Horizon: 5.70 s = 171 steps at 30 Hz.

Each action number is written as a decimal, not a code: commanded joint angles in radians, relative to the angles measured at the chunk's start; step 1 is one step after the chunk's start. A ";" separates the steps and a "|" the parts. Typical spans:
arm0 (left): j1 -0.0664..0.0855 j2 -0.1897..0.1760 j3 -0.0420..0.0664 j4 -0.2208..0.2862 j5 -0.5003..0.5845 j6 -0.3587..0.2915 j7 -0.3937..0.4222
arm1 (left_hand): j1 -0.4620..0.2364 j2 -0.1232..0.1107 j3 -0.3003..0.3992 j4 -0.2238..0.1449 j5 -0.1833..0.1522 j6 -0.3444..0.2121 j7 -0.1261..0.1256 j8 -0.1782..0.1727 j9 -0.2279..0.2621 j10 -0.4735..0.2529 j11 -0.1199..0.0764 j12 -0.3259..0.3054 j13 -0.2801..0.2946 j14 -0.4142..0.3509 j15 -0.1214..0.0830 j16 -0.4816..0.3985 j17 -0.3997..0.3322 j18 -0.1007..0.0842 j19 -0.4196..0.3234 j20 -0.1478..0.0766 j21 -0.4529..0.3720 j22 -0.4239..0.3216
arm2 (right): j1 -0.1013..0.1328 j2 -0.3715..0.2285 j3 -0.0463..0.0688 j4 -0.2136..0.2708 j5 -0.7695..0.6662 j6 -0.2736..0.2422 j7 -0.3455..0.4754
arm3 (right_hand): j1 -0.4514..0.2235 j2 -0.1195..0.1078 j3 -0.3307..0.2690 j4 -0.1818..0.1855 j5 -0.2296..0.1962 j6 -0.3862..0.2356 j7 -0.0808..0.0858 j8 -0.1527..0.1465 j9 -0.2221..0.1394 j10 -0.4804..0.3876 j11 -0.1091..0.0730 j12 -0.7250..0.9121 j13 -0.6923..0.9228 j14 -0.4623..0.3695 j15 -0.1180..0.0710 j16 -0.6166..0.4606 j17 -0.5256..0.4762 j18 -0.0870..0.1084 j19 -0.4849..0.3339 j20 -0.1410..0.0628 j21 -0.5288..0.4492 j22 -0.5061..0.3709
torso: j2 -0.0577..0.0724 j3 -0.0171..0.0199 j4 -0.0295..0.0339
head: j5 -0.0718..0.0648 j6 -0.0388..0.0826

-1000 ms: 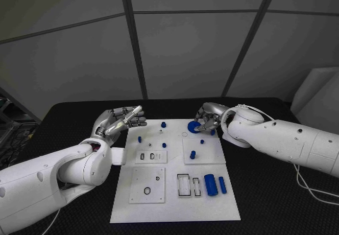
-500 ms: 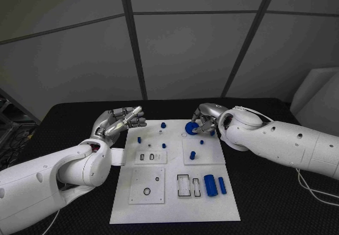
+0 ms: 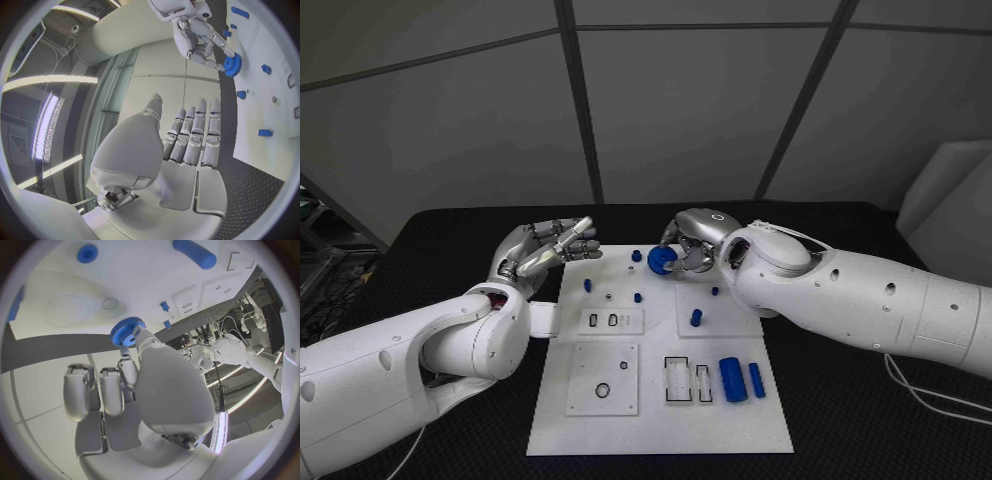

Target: Assemble the parts on the task board

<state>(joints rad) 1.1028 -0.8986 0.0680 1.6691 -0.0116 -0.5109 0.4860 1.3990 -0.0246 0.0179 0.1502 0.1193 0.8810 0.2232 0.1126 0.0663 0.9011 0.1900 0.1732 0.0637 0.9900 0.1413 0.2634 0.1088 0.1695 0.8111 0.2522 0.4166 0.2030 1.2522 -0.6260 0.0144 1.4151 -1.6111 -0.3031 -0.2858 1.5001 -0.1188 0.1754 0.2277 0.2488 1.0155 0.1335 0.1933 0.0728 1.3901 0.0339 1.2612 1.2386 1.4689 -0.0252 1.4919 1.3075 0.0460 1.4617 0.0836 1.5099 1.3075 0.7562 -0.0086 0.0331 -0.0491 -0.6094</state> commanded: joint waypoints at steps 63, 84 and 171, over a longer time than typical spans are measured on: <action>0.003 0.001 0.001 -0.001 -0.007 0.011 -0.002 | 0.000 0.010 -0.002 -0.009 -0.004 -0.002 0.014 -0.010 -0.001 -0.010 0.003 -0.008 -0.001 0.000 0.003 -0.005 0.001 0.011 0.002 -0.001 0.007 0.002 | 0.000 0.180 -0.026 -0.151 0.006 0.108 0.012 | -0.332 0.005 0.050 0.063 -0.002 -0.082 0.017 -0.098 0.005 -0.030 0.032 -0.037 -0.023 0.068 0.021 0.004 0.099 -0.013 0.004 0.027 -0.001 0.128 | 0.000 0.0021 -0.0035 | 0.026 -0.022; 0.002 -0.005 0.001 -0.015 -0.007 0.015 -0.004 | -0.001 0.011 -0.002 -0.010 -0.004 -0.003 0.015 -0.012 -0.001 -0.012 0.003 -0.010 -0.001 -0.001 0.004 -0.006 0.001 0.011 0.001 -0.001 0.008 0.002 | 0.000 -0.179 -0.025 -0.003 0.353 -0.131 0.291 | -0.145 -0.052 0.040 -0.028 0.021 -0.051 0.013 -0.116 -0.001 -0.017 0.026 -0.006 0.014 0.061 0.015 -0.011 0.075 -0.006 -0.019 0.020 -0.016 0.101 | -0.006 0.0088 -0.0260 | 0.005 -0.006; 0.000 0.012 0.001 -0.039 -0.007 0.021 -0.007 | 0.000 0.013 -0.002 -0.013 -0.004 -0.001 0.014 -0.013 -0.001 -0.010 0.003 -0.010 -0.001 -0.001 0.004 -0.007 0.001 0.011 0.000 -0.001 0.009 0.003 | -0.076 -0.209 -0.026 -0.139 0.383 -0.027 0.329 | -0.070 0.025 -0.047 -0.026 0.043 0.044 -0.002 -0.081 0.006 -0.009 0.013 0.000 0.025 0.063 0.004 -0.015 0.076 -0.004 -0.024 0.011 -0.025 0.092 | -0.008 0.0069 -0.0277 | -0.021 -0.030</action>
<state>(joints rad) 1.1016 -0.8866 0.0678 1.6299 -0.0118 -0.5015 0.4746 1.3991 -0.0247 0.0152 0.1419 0.1193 0.8810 0.2232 0.1044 0.0663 0.8977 0.1934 0.1685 0.0638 0.9900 0.1413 0.2635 0.1087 0.1695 0.8111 0.2521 0.4204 0.2044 1.1755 -0.8362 -0.0122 1.2753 -1.2243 -0.3247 0.0474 1.4276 -0.1035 0.1238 0.2009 0.2955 1.0553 0.1326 0.1082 0.0775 1.3798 0.0511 1.2581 1.2632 1.4671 -0.0131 1.4720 1.3077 0.0463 1.4306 0.0937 1.4816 1.3075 0.7483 -0.0021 0.0050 -0.0709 -0.6376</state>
